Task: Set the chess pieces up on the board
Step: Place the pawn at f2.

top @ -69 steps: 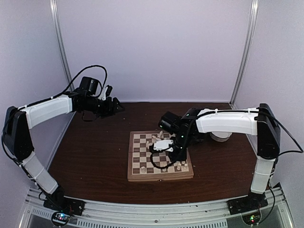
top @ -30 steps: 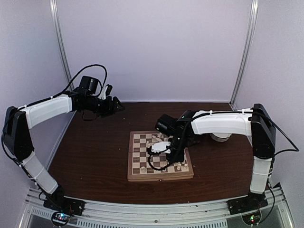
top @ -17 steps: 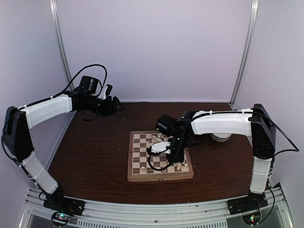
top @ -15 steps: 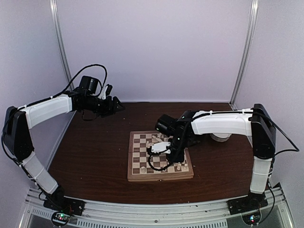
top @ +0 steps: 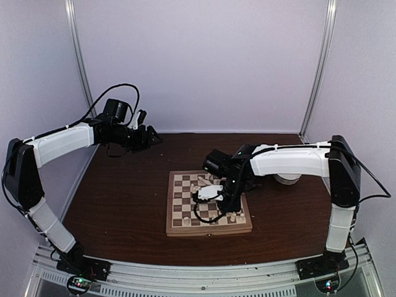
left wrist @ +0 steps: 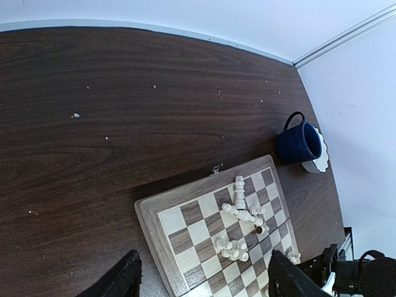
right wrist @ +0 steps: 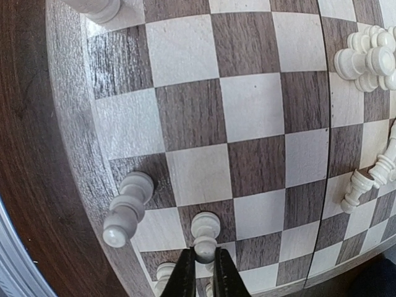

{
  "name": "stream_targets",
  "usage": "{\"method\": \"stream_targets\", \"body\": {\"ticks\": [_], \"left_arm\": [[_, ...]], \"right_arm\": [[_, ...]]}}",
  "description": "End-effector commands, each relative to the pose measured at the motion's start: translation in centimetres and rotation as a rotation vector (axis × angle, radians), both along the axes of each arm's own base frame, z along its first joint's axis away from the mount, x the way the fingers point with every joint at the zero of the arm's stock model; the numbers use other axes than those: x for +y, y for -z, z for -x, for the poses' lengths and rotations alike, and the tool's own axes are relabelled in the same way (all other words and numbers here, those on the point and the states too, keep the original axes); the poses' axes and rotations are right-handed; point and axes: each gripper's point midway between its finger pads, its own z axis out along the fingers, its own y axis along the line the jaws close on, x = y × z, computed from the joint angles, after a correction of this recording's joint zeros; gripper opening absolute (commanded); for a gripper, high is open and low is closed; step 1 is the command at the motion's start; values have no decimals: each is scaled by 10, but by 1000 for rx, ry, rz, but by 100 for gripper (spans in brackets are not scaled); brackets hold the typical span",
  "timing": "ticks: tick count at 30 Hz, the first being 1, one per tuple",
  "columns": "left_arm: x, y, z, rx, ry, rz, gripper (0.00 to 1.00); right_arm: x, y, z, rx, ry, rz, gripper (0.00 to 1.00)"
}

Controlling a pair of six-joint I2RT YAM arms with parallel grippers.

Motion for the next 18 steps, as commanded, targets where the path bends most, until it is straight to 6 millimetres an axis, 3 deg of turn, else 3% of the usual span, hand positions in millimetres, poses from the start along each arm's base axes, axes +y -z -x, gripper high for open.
{"method": "stream_targets", "body": {"ticks": [1, 7, 12, 18], "left_arm": [[-2, -15, -7, -40, 4, 29, 70], [-2, -14, -7, -35, 4, 30, 70], [-3, -14, -7, -34, 4, 31, 70], [-3, -14, -7, -32, 5, 32, 70]], "right_arm": [[-7, -7, 2, -23, -9, 10, 10], [-6, -7, 2, -26, -7, 10, 12], [-6, -10, -1, -39, -1, 9, 22], [4, -48, -5, -44, -3, -84, 31]]}}
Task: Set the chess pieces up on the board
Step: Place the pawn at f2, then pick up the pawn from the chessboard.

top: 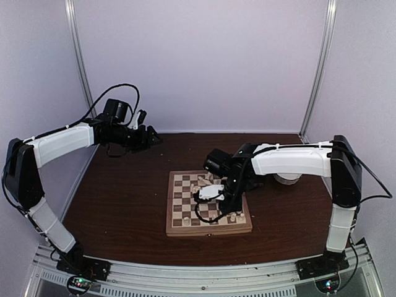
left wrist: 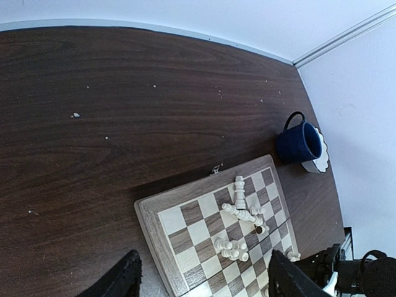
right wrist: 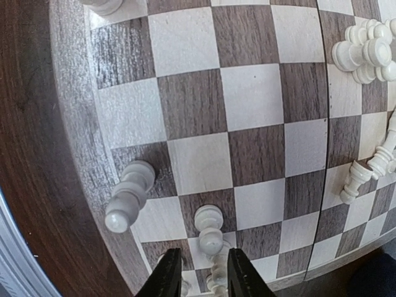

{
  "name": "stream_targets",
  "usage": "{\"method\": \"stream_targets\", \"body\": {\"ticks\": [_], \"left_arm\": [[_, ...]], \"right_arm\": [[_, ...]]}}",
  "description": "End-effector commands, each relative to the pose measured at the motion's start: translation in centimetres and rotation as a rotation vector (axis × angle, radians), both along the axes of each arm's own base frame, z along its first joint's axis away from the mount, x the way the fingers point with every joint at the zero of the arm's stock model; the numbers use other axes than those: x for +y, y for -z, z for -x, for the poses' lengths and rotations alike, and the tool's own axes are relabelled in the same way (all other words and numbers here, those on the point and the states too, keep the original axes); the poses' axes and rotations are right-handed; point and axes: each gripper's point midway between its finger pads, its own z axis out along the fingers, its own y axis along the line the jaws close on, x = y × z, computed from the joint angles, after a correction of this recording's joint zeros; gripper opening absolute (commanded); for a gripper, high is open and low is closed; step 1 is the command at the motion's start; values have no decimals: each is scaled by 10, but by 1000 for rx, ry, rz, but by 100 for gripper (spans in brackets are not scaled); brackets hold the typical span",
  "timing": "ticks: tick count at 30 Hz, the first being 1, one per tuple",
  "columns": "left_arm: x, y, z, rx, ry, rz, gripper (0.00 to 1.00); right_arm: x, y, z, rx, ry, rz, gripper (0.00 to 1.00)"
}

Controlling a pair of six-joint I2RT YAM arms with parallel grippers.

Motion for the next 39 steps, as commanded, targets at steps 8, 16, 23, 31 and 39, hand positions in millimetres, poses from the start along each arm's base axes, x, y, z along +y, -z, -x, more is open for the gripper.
{"method": "stream_targets", "body": {"ticks": [8, 16, 23, 31, 39], "left_arm": [[-3, -13, -7, -30, 4, 32, 70], [-4, -12, -7, -25, 5, 35, 70], [-4, -12, -8, -27, 6, 34, 70], [-4, -12, -8, -25, 9, 35, 70], [-5, -10, -8, -19, 11, 35, 70]], "right_arm": [[-4, -70, -82, -12, 240, -215, 26], [-3, -50, -124, 12, 333, -210, 28], [12, -27, -136, 70, 360, -187, 32], [17, -10, -138, 104, 372, -172, 31], [18, -2, -137, 121, 372, -165, 22]]}}
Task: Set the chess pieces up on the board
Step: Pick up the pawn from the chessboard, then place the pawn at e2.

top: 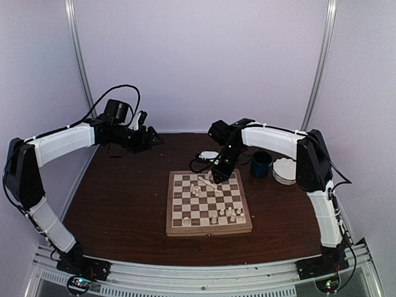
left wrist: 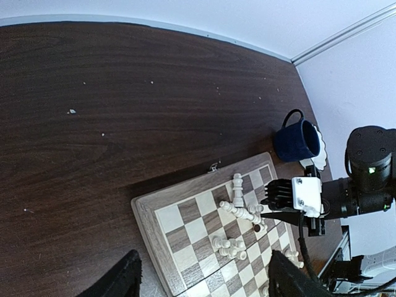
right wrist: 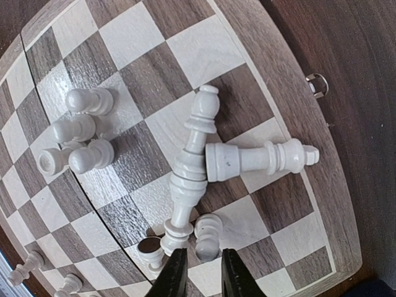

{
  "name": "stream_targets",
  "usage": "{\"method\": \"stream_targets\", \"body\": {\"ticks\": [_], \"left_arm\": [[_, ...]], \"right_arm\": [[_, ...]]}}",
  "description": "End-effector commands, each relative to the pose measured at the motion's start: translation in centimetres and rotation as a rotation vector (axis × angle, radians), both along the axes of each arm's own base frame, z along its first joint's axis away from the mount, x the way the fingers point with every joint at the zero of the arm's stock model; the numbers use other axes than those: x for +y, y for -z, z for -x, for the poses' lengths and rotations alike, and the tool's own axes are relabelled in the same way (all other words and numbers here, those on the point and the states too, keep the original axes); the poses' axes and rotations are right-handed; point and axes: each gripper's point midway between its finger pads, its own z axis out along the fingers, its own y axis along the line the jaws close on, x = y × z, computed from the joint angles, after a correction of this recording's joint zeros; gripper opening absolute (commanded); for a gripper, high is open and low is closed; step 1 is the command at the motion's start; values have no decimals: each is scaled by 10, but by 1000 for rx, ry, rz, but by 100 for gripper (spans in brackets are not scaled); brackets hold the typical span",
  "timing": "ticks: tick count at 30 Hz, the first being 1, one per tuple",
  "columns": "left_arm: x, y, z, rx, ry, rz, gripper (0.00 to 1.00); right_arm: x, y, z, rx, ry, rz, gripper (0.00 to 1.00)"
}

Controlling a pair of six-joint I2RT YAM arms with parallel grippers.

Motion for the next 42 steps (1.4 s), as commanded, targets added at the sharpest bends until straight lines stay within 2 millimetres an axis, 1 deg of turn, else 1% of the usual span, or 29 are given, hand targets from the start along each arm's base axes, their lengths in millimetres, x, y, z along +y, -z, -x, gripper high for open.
{"method": "stream_targets", "body": {"ticks": [1, 7, 10, 14, 16, 19, 21, 25, 27, 29, 32, 34, 37, 42], "left_arm": [[-3, -13, -9, -35, 3, 27, 70], [-3, -12, -9, -33, 3, 26, 70], [-3, -12, -9, -33, 4, 27, 70], [-3, -12, -9, -33, 4, 27, 70], [-3, -13, -8, -32, 5, 29, 70], [-3, -13, -9, -32, 5, 30, 70], [-3, -12, -9, -31, 5, 30, 70], [-4, -11, -8, -25, 5, 31, 70], [-4, -11, -8, -23, 4, 33, 70], [-4, -9, -8, -18, 3, 32, 70], [-4, -8, -8, -15, 4, 33, 70], [-4, -8, -8, -15, 4, 33, 70], [-5, -7, -8, -13, 6, 33, 70], [-5, -8, -8, -14, 8, 35, 70]], "right_arm": [[5, 0, -1, 12, 1, -8, 22], [7, 2, -4, 12, 1, -8, 18], [8, 3, -4, 12, -1, -8, 14], [6, -1, -3, 7, -5, -3, 7], [3, -9, -3, -14, -5, -4, 6], [-3, -29, -3, -66, -4, -13, 6], [-7, -44, 2, -100, -12, -20, 6], [-9, -63, 22, -140, -54, -45, 6], [-6, -71, 40, -152, -100, -65, 6], [-1, -69, 60, -138, -151, -77, 7], [10, -60, 92, -106, -239, -86, 7], [16, -53, 108, -93, -286, -76, 7], [24, -44, 120, -70, -323, -59, 7], [32, -31, 124, -22, -335, -45, 7]]}}
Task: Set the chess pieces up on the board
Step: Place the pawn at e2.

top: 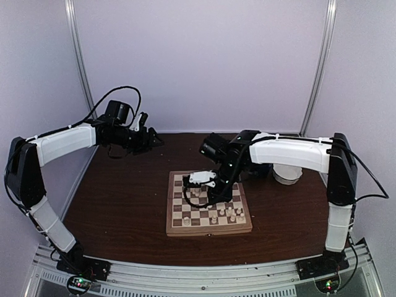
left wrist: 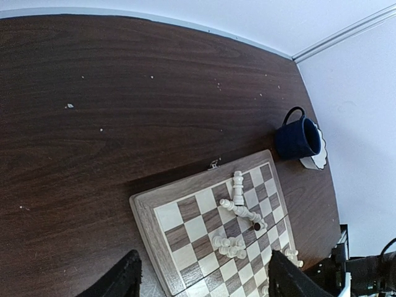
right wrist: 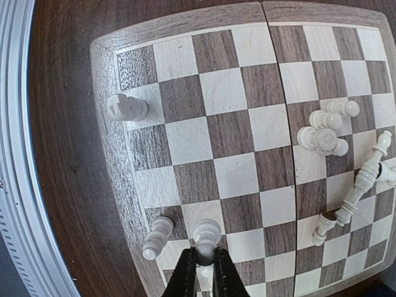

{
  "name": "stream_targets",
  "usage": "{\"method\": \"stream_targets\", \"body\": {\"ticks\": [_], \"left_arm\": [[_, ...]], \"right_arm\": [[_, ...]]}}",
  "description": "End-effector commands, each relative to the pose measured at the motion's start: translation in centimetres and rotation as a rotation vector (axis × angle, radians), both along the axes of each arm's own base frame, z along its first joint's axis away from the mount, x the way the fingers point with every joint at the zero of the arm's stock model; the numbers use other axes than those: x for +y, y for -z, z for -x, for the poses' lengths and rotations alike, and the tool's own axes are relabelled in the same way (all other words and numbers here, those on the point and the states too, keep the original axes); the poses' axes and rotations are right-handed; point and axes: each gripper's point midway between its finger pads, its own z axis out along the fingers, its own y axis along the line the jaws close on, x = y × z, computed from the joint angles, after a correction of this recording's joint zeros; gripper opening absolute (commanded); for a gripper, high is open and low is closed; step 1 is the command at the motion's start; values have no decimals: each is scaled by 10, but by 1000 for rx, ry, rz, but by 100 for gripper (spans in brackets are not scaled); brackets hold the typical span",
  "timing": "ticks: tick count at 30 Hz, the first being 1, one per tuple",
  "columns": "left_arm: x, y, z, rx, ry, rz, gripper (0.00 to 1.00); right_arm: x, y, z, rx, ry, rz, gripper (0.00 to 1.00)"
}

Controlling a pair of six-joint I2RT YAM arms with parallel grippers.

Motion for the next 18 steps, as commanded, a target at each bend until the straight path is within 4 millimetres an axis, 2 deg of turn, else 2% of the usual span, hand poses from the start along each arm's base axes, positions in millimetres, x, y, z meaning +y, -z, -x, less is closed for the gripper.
{"method": "stream_targets", "body": {"ticks": [1, 10, 18], "left_arm": [[-4, -15, -8, -38, 6, 31, 70], [-4, -17, -7, -40, 9, 35, 70], [-4, -16, -7, -37, 8, 33, 70]], "right_arm": [[5, 11, 0, 44, -15, 12, 7], [1, 30, 5, 89, -20, 54, 7], [-1, 33, 6, 92, -23, 62, 7]]}}
